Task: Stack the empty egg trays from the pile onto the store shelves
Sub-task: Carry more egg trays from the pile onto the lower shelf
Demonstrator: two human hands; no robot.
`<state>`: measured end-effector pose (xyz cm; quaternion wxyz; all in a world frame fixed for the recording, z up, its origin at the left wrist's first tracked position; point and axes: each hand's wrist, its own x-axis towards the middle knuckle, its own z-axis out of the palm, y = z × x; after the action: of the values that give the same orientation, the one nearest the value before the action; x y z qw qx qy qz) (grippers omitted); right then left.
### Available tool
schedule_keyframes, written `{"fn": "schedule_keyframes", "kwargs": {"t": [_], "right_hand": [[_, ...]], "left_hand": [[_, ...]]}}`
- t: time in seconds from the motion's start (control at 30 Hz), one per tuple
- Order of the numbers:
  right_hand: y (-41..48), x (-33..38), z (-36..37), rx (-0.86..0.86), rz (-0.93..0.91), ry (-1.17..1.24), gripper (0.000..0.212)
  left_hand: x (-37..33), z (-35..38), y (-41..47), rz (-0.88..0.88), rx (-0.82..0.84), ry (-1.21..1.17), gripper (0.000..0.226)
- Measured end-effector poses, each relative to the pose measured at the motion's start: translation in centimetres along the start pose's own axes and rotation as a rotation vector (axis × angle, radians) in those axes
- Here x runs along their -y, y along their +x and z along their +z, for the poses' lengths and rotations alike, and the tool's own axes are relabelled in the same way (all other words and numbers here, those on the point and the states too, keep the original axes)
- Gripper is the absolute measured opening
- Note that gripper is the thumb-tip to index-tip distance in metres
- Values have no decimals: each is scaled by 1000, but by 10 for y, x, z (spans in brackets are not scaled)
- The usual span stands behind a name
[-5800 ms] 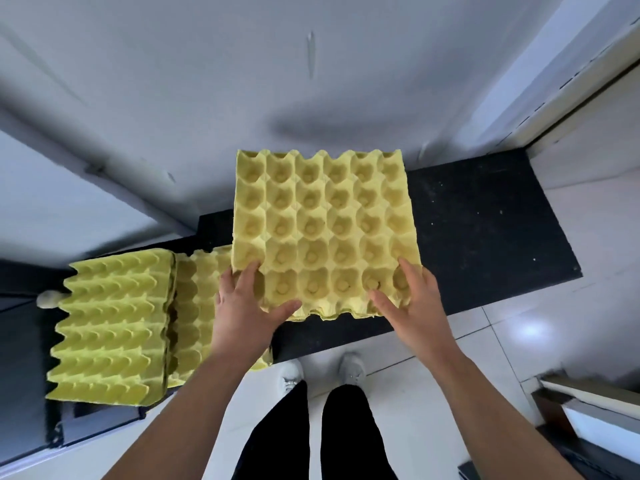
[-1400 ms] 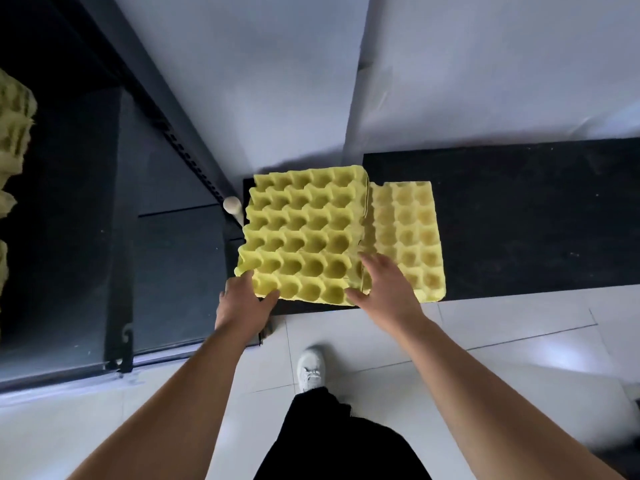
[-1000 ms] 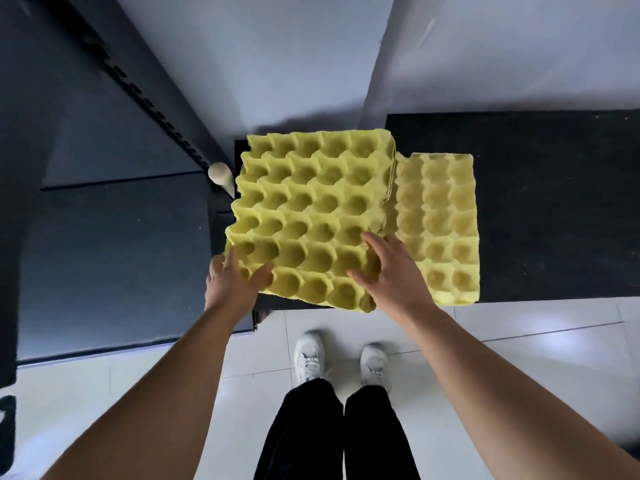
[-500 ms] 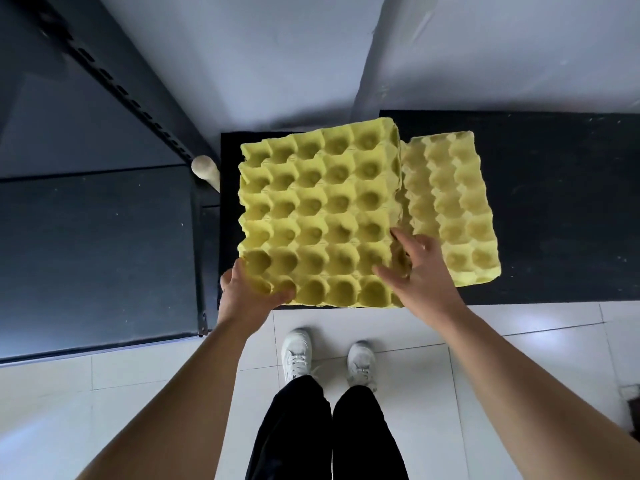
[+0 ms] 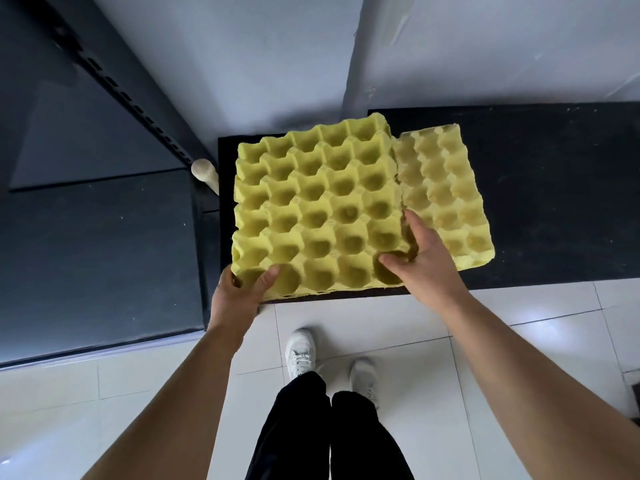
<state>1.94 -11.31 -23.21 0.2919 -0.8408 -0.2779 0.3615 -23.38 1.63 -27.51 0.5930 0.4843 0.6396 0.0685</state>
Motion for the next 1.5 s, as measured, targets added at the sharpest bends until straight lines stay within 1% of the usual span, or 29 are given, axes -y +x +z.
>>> {"fn": "schedule_keyframes", "kwargs": {"t": [0.1, 0.17, 0.23, 0.33, 0.4, 0.47, 0.5, 0.6, 0.7, 0.77, 0.83, 1.0, 1.07, 1.23, 1.33, 1.5], "right_hand": [[-12, 13, -19, 34, 21, 68, 83], [-29, 21, -35, 20, 21, 107, 83], [-45, 27, -50, -19, 20, 123, 82], [-80, 43, -84, -70, -41, 119, 81], [-104, 54, -110, -58, -87, 108, 81], [-130, 66, -134, -44, -147, 83, 84], [-143, 73, -145, -44, -179, 59, 87], [-179, 92, -167, -51, -248, -4, 105], [-210, 113, -178, -52, -315, -26, 114], [-229, 130, -177, -47, -361, -18, 119], [-246, 150, -172, -40, -409, -2, 123], [-277, 205, -143, 36, -500, 7, 128], [-287, 230, -124, 72, -540, 2, 130], [-298, 292, -60, 126, -604, -20, 129], [-302, 328, -13, 133, -624, -23, 128], [-308, 385, 63, 122, -606, -30, 128]], "left_hand": [[-23, -2, -27, 139, -116, 47, 51], [-39, -3, -52, 217, -155, 52, 46], [-50, 0, -73, 273, -187, 57, 54], [-66, 4, -122, 319, -201, 0, 91], [-74, 5, -159, 357, -185, -66, 106], [-78, 5, -195, 407, -163, -117, 108], [-80, 3, -212, 433, -156, -132, 104], [-85, -6, -258, 501, -164, -162, 96], [-94, -24, -299, 569, -230, -170, 96], [-100, -43, -322, 579, -309, -131, 105], [-103, -67, -343, 594, -385, -98, 113], [-105, -135, -377, 627, -529, -105, 119], [-101, -168, -383, 634, -580, -109, 118], [-92, -258, -377, 662, -681, -124, 123], [-88, -316, -366, 667, -684, -102, 116], [-84, -404, -341, 659, -642, -80, 92]]}}
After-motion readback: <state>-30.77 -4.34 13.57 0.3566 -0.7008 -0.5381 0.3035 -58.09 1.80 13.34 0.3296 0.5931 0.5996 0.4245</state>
